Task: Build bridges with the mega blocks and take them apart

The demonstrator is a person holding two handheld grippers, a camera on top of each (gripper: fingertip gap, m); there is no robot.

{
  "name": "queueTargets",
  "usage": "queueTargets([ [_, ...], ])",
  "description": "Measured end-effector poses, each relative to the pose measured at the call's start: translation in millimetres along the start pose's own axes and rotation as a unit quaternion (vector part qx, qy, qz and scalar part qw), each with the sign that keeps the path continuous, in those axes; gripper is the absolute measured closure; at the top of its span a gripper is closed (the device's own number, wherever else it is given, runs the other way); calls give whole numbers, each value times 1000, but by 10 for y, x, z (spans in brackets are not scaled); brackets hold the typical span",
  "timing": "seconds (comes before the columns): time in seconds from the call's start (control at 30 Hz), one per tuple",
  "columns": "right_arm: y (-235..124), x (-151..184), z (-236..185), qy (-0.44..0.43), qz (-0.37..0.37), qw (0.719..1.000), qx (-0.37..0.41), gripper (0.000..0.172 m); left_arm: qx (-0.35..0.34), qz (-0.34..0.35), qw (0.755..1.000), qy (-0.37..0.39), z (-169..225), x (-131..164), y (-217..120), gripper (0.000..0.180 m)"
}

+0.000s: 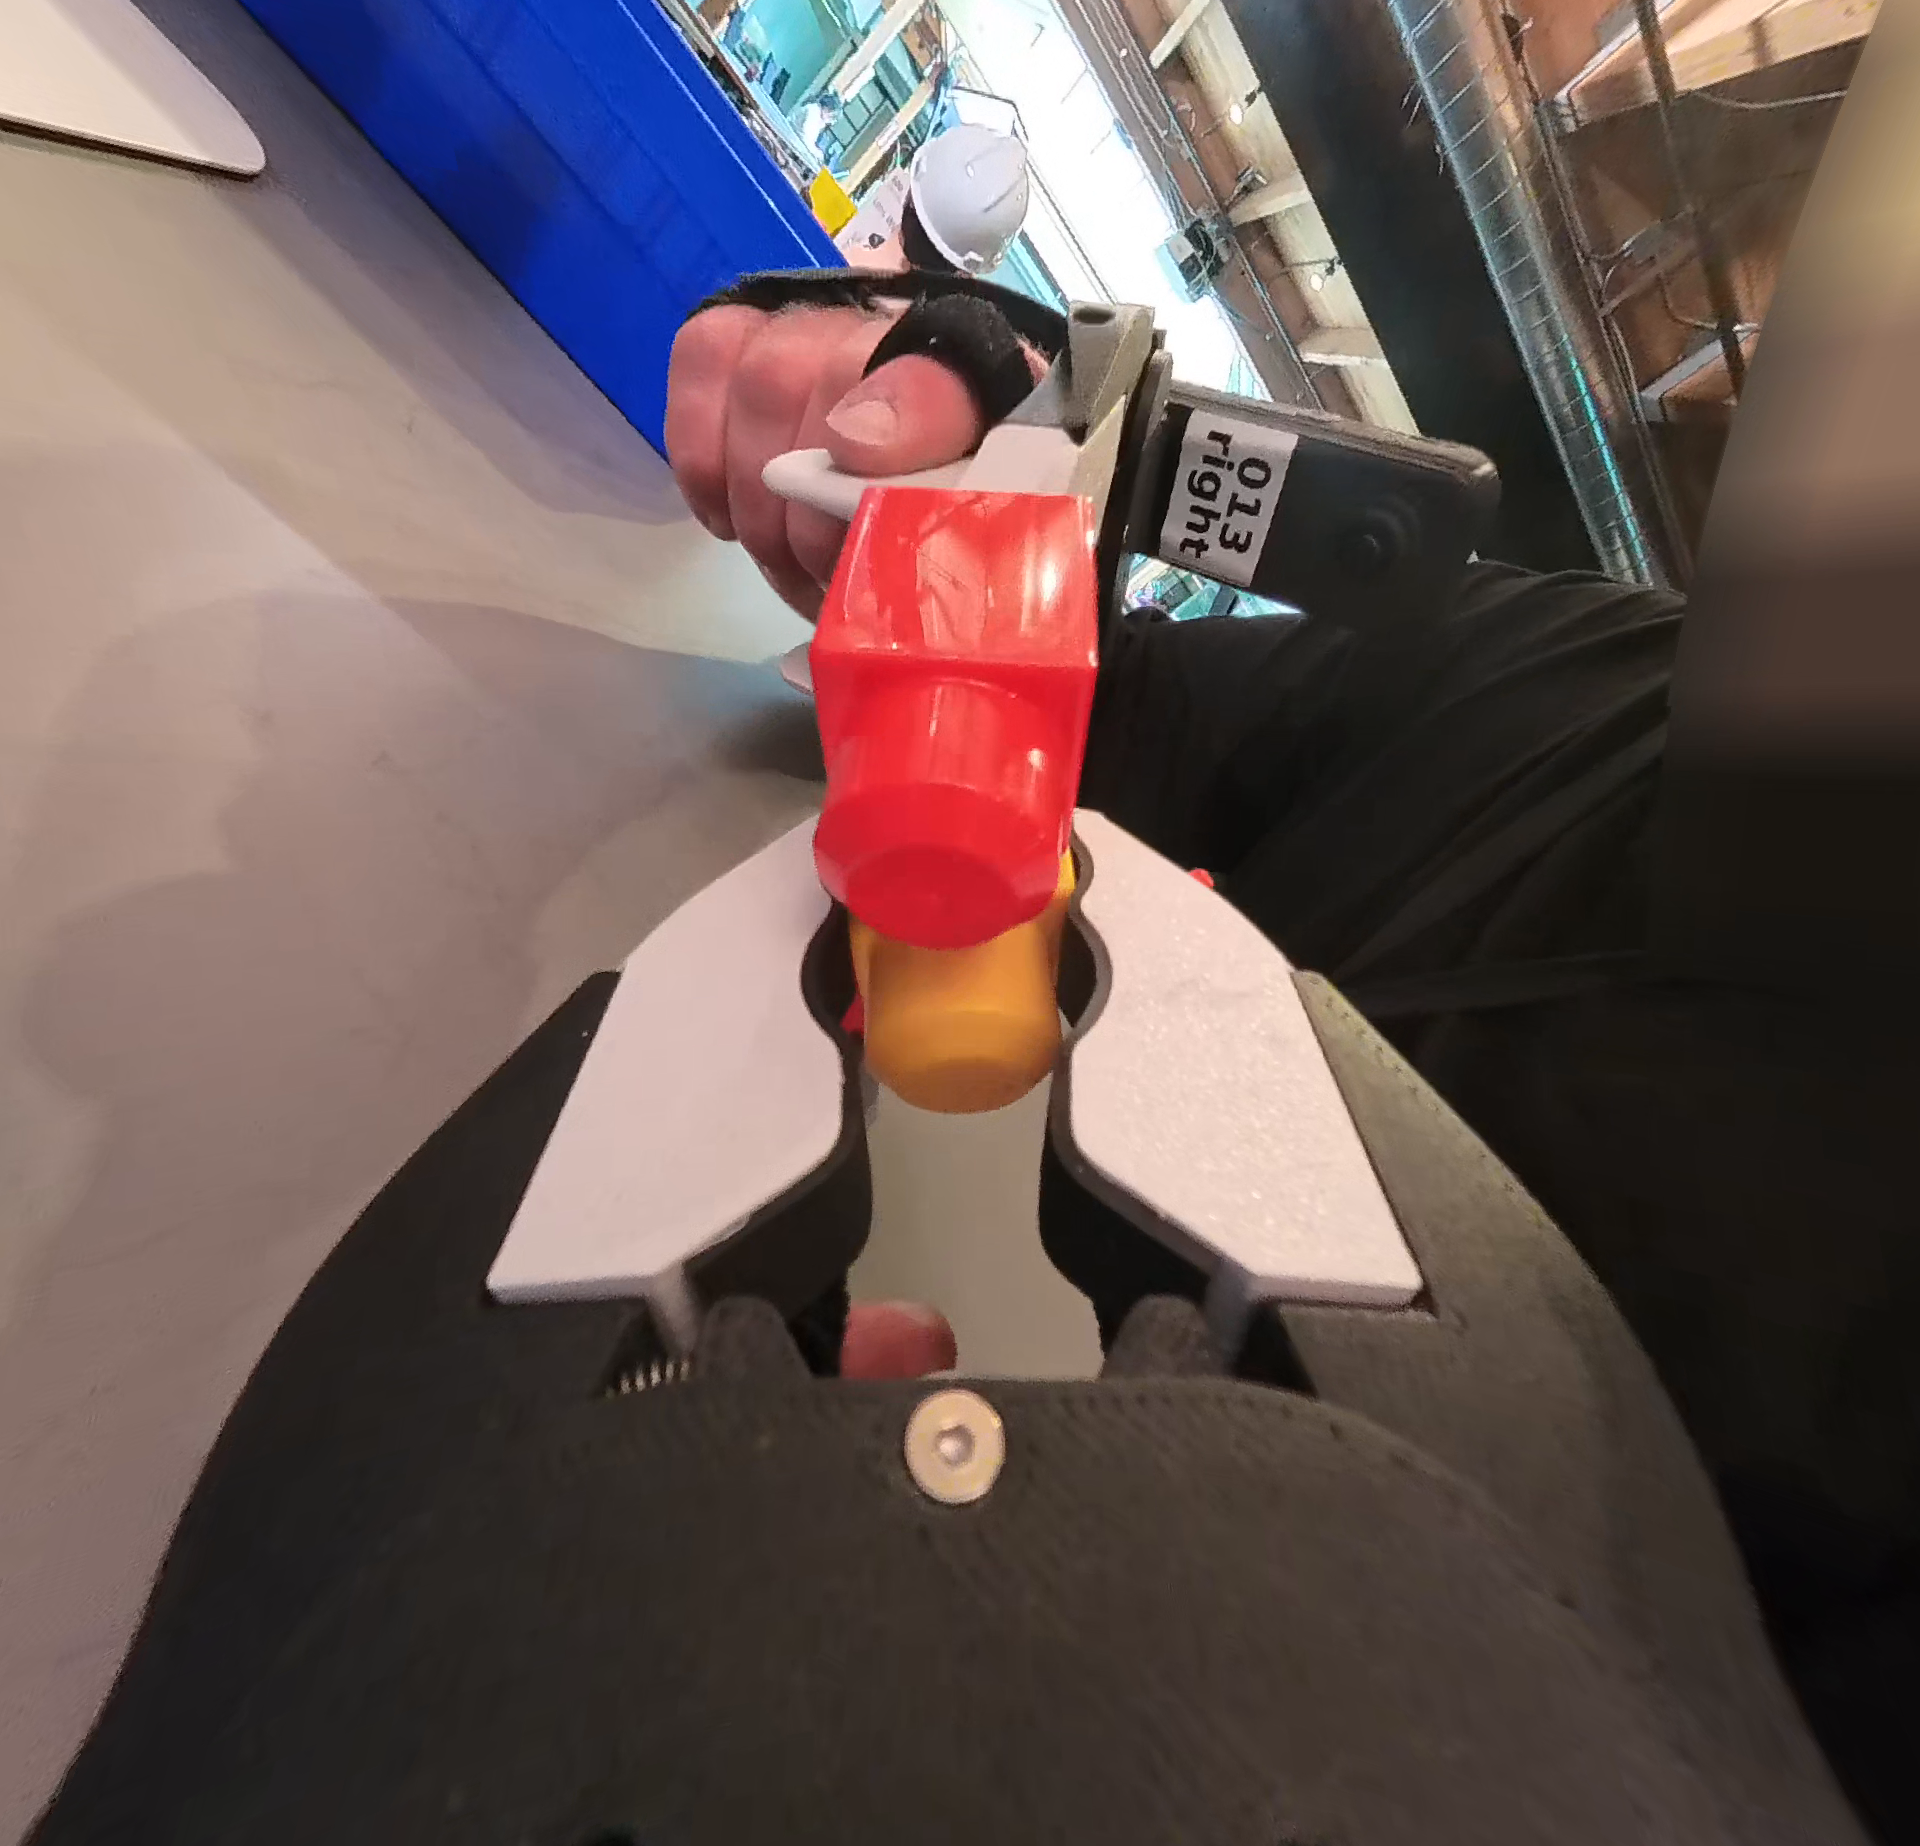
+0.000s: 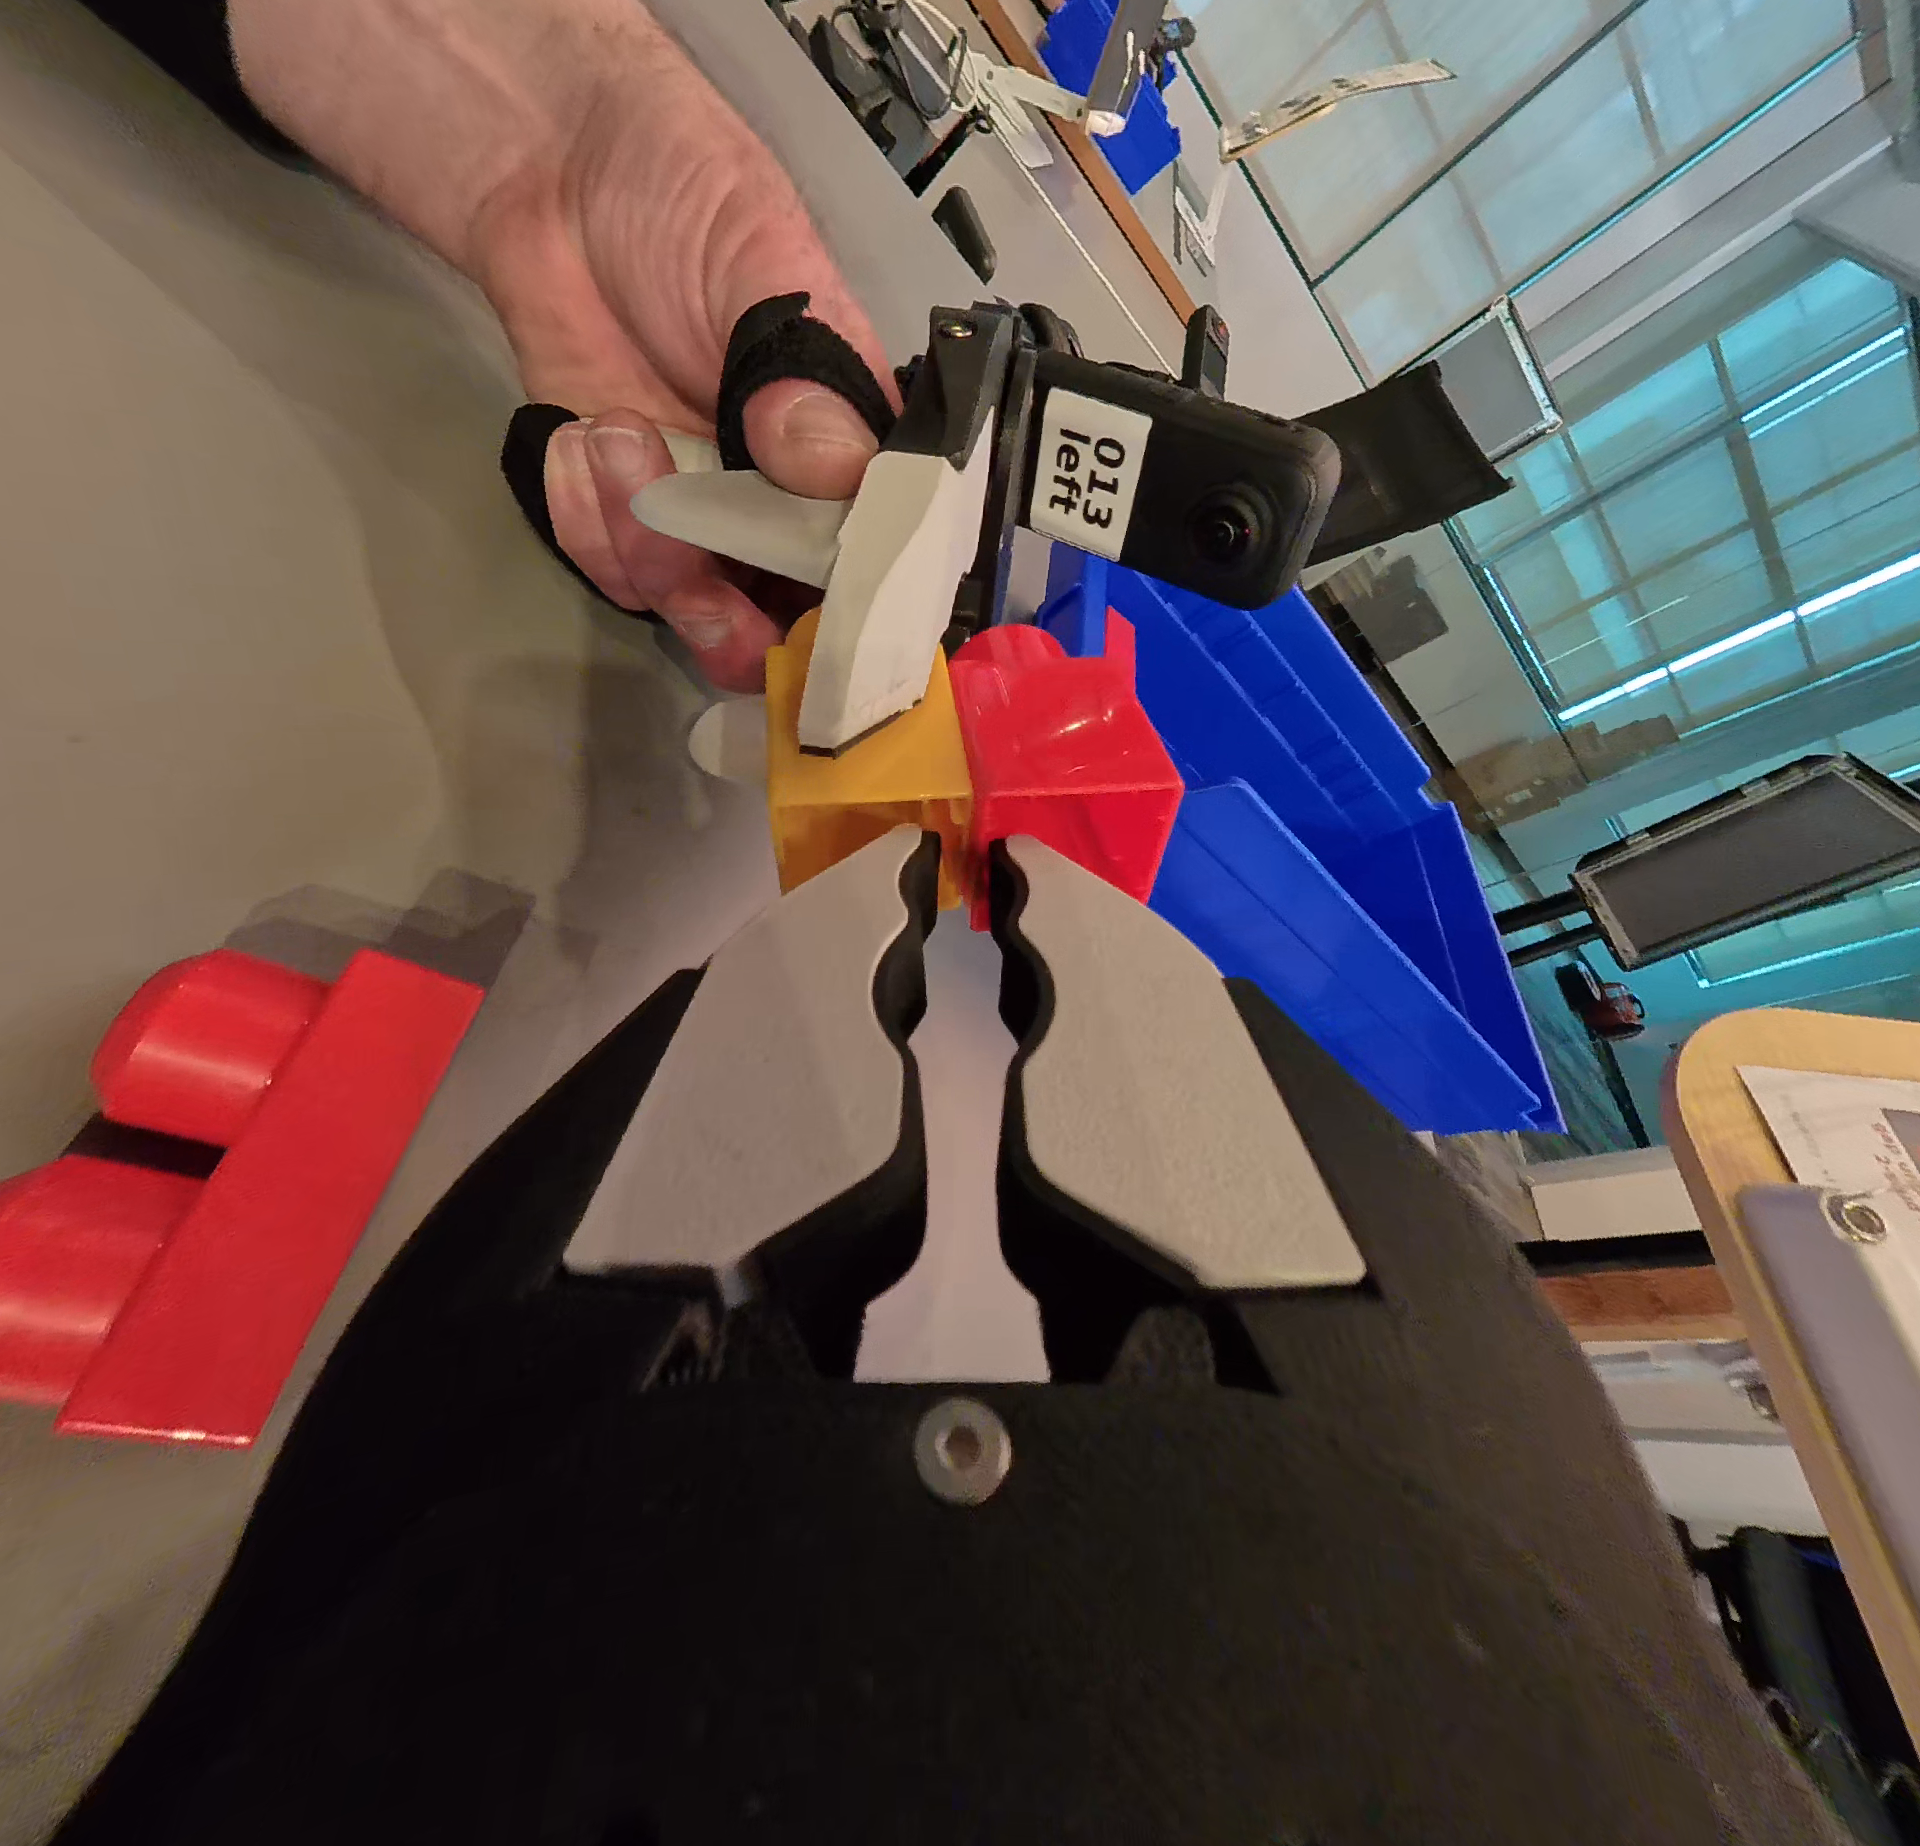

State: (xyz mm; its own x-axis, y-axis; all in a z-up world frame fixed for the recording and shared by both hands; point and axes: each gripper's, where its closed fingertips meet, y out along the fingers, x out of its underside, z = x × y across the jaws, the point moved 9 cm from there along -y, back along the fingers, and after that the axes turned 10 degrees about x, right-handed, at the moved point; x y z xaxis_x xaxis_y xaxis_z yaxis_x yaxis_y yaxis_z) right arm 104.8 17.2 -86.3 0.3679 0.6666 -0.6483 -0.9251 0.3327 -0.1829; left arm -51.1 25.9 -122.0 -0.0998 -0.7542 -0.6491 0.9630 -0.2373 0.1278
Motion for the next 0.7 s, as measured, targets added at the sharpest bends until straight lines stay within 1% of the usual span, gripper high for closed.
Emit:
queueTargets([
  [0.17, -4, 2, -8, 0, 3, 1000, -10, 163, 0, -14, 1000, 0, -3, 8, 15, 145],
  [0.43, -37, -20, 0, 17, 34, 999, -24, 162, 41, -24, 999, -5, 20, 16, 29, 145],
  [0.7, -36, -19, -4, 27, 31, 998, -44, 163, 37, -38, 999, -2, 15, 30, 40, 145],
])
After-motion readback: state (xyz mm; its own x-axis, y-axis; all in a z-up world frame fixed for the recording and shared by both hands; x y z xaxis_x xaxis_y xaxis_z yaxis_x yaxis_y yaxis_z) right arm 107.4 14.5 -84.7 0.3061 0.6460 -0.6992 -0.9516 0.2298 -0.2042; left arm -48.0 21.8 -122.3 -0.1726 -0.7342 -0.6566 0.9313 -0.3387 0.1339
